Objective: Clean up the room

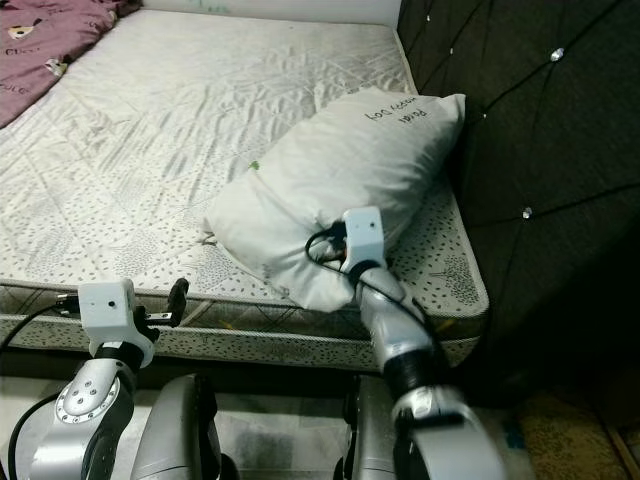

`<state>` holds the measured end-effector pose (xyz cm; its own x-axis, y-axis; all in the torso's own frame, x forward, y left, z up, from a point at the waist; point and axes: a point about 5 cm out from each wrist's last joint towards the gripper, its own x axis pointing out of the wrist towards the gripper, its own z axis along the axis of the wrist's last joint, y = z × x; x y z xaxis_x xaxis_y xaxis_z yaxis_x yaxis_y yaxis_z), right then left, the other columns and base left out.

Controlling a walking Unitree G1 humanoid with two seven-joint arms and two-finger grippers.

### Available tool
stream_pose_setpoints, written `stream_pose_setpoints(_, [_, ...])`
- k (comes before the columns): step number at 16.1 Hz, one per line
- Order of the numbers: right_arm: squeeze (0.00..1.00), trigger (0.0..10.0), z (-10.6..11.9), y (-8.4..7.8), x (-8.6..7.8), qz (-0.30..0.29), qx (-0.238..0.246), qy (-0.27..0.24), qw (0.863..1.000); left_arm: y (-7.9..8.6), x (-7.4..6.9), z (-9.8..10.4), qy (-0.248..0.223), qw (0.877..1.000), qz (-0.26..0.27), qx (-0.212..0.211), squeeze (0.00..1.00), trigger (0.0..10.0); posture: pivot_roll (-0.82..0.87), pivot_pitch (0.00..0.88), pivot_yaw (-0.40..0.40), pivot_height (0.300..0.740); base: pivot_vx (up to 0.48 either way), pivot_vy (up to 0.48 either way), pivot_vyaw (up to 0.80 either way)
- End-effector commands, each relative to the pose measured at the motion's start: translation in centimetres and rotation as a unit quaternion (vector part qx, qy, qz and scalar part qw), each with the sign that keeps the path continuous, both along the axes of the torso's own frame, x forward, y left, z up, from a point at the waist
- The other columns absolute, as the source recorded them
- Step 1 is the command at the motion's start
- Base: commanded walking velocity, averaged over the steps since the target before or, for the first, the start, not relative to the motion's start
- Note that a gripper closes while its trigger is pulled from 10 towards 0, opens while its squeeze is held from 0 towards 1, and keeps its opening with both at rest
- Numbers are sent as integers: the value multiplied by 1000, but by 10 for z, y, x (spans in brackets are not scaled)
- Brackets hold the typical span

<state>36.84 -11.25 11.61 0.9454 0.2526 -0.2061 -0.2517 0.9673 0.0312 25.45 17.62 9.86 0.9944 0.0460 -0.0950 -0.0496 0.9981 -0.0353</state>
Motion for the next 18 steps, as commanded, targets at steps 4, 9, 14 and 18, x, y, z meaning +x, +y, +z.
stream_pose_setpoints(4, [0,0,43,-77,25,-102,-47,-54,992,-2,2,0,-5,1000,6,3,0,10000,58,41,-27,537,0,0,0])
stream_pose_setpoints(9, [0,0,115,-176,23,-215,-132,-124,960,1,3,-1,-7,1000,11,6,0,10000,48,30,-20,537,0,0,0])
stream_pose_setpoints(14, [0,0,140,-221,6,-273,-186,-153,932,2,6,-1,-7,1000,9,13,0,10000,42,22,-1,537,0,0,0])
stream_pose_setpoints(18, [0,0,72,-189,5,-206,-164,-102,959,1,7,0,-9,1000,3,16,0,10000,48,23,8,537,0,0,0])
